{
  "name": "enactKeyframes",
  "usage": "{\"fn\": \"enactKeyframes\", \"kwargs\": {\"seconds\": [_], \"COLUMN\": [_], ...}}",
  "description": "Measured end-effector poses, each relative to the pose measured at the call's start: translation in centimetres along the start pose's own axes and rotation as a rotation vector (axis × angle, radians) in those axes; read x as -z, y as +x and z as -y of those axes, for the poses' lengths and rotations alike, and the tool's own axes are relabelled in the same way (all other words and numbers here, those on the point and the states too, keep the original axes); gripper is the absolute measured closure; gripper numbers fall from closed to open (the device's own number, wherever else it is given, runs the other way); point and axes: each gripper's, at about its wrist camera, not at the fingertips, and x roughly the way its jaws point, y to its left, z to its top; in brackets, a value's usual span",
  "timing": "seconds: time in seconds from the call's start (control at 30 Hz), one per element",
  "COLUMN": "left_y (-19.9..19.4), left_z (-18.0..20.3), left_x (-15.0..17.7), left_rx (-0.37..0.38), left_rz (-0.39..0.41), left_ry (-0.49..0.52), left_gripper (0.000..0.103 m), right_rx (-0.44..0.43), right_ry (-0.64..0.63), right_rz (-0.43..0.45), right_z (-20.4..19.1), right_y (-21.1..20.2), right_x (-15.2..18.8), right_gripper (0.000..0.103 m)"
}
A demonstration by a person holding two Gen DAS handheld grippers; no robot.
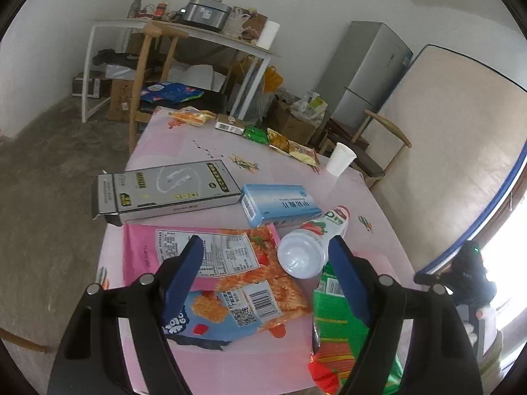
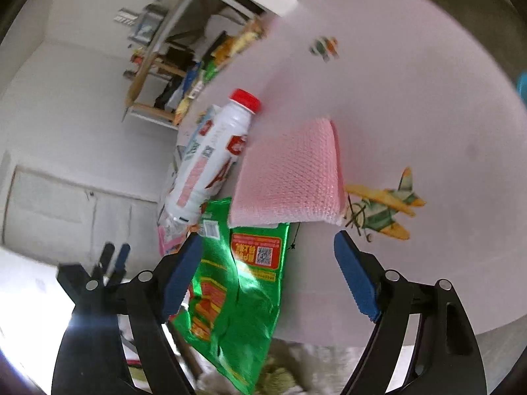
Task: Collect trash
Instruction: 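Move both tools back over the table, then grasp the pink mesh pad with the right gripper while the left gripper grasps the blue medicine box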
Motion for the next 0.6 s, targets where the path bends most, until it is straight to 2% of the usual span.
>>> {"fn": "enactKeyframes", "kwargs": {"seconds": [0.17,0.3,0.43,0.5,0.6], "left_y": [1.8,3.6,7.2,8.9,12.3], "left_z": [-0.1,0.2,1.0,1.6,2.9], "left_x": [-0.6,-2.2,-5.4,-6.7,-8.0], "left_rx": [0.038,0.042,0.091,0.088,0.143], "left_rz": [-0.014,-0.033,-0.129,-0.159,-0.244], "left_ry": [0.016,0.068,0.165,0.215,0.351], "left_gripper": [0.027,0.027,0.027,0.027,0.022], "right_rx": [-0.030,-0.051,-0.052,-0.057,-0.057], "right_ry": [0.130,0.173,0.202,0.207,0.200], "right_rz": [-0.006,0.011,0.041,0.044,0.043], "right_z": [1.6,2.1,2.6,2.8,2.9], "right_y": [1.4,1.4,1.6,1.6,1.6], "right_x": [-1.3,-2.5,-3.7,-4.1,-4.4], "right_gripper": [0.032,0.041,0.046,0.047,0.047]}}
